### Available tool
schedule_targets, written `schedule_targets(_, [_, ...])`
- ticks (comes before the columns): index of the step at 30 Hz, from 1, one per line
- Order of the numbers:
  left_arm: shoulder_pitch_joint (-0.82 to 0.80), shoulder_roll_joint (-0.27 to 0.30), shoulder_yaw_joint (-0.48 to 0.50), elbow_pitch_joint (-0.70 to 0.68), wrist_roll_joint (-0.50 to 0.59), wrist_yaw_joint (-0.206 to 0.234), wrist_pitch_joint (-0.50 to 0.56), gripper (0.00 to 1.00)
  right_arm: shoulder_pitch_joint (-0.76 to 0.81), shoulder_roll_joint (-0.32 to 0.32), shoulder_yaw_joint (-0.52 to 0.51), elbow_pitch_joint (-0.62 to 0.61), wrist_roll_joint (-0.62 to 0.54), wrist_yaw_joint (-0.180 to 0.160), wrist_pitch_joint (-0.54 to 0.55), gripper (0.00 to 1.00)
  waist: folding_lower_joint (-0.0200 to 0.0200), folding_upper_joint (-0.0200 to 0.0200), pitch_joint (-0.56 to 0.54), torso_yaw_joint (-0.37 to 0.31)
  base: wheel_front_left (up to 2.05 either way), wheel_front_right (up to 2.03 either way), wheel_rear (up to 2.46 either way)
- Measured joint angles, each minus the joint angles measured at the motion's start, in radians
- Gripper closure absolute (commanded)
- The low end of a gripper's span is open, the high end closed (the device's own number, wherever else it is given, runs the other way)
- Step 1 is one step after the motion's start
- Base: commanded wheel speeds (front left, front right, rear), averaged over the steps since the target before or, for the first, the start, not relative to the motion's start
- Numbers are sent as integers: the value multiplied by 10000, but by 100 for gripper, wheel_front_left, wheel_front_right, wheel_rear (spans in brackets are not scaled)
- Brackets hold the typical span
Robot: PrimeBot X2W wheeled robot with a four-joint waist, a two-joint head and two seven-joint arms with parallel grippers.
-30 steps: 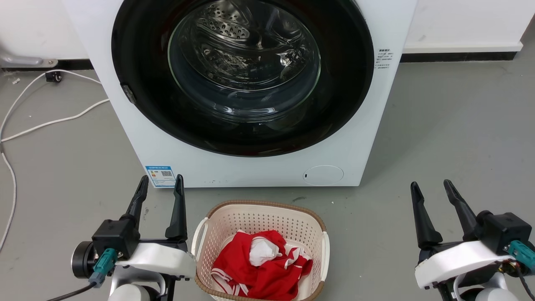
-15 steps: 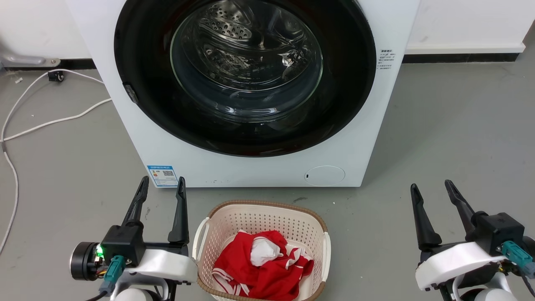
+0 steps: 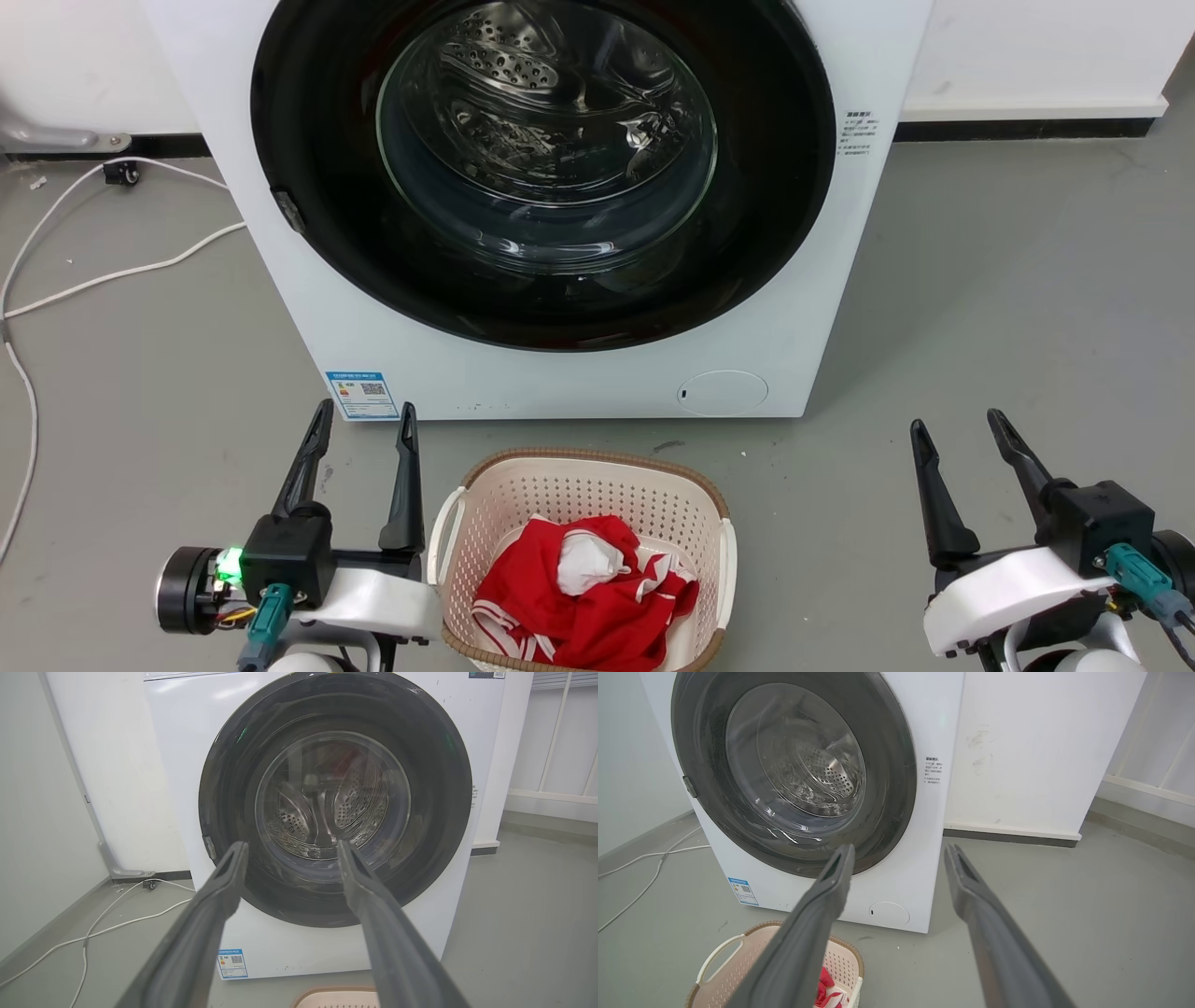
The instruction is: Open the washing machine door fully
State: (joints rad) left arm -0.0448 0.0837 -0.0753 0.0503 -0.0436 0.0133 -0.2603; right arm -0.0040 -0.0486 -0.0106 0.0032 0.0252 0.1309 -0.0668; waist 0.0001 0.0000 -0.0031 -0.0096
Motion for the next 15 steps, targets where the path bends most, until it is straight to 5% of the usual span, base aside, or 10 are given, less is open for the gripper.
schedule_targets(15, [16, -138, 198, 69, -31, -104, -15, 0, 3, -2, 4, 109, 192, 2, -23, 0, -1, 0, 27, 16, 0, 0, 0])
